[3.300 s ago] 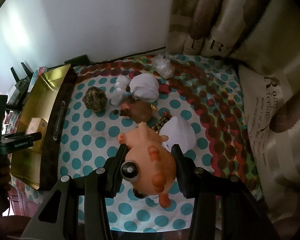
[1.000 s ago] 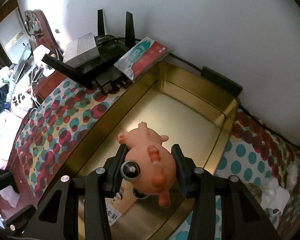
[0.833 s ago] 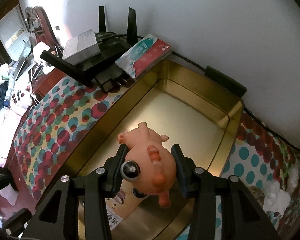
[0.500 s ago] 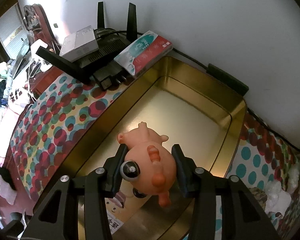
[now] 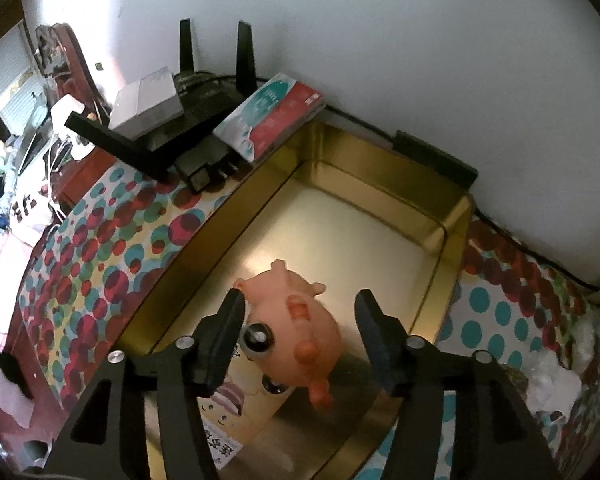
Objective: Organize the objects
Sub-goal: 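Move right tool to grey-white sock on cloth and grasp it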
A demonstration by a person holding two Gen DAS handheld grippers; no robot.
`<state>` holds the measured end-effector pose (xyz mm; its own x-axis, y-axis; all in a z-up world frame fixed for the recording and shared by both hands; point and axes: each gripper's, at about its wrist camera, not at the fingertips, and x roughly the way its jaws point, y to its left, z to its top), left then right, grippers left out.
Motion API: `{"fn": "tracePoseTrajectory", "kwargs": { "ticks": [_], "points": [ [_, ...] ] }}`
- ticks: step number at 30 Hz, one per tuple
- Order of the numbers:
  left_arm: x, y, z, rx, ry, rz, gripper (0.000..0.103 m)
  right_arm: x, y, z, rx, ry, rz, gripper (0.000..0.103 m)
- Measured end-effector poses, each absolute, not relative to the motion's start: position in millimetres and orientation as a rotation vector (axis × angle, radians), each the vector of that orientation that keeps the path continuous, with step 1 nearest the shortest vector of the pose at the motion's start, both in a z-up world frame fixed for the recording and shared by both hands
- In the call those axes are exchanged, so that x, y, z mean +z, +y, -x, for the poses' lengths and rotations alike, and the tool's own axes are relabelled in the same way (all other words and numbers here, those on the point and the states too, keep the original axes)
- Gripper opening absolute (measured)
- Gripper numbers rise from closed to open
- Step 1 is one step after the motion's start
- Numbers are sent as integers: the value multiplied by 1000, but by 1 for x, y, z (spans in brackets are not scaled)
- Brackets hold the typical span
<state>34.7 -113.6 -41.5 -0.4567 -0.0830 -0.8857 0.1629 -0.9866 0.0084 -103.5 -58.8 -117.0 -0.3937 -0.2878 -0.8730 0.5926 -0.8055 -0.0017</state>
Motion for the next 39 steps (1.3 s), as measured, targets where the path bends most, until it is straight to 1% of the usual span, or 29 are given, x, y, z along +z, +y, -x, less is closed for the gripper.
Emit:
{"fn": "tracePoseTrajectory", "kwargs": {
  "ticks": [1, 6, 8, 12, 16, 20, 24, 27, 33, 39],
  "points": [
    [-41, -113, -33, -2573, 117, -1551, 56, -113, -56, 102, -2221, 418, -1288, 60],
    [-36, -103, -23, -2657, 147, -1564, 56, -82, -21, 86, -2288, 327, -1234, 61],
    [-34, -96, -18, -2691, 143, -1567, 56, -69, -2, 78, -2320, 291, -1213, 63],
    [-31, -76, -6, -2774, 112, -1591, 56, -45, 54, 58, -2419, 248, -1193, 65],
    [-32, -50, 4, -2848, 60, -1635, 56, -37, 128, 36, -2552, 202, -1236, 65],
    [-36, -22, 11, -2908, -9, -1695, 56, -44, 192, 14, -2656, 186, -1324, 65],
    [-42, 1, 15, -2947, -76, -1755, 56, -63, 247, -10, -2738, 189, -1462, 65],
    [-46, 13, 18, -2963, -112, -1785, 56, -78, 276, -27, -2738, 133, -1565, 65],
    [-50, 34, 23, -2985, -173, -1823, 56, -100, 275, -52, -2657, 49, -1609, 65],
    [-55, 45, 24, -2970, -222, -1856, 56, -117, 248, -49, -2574, 74, -1602, 65]
  ]
}}
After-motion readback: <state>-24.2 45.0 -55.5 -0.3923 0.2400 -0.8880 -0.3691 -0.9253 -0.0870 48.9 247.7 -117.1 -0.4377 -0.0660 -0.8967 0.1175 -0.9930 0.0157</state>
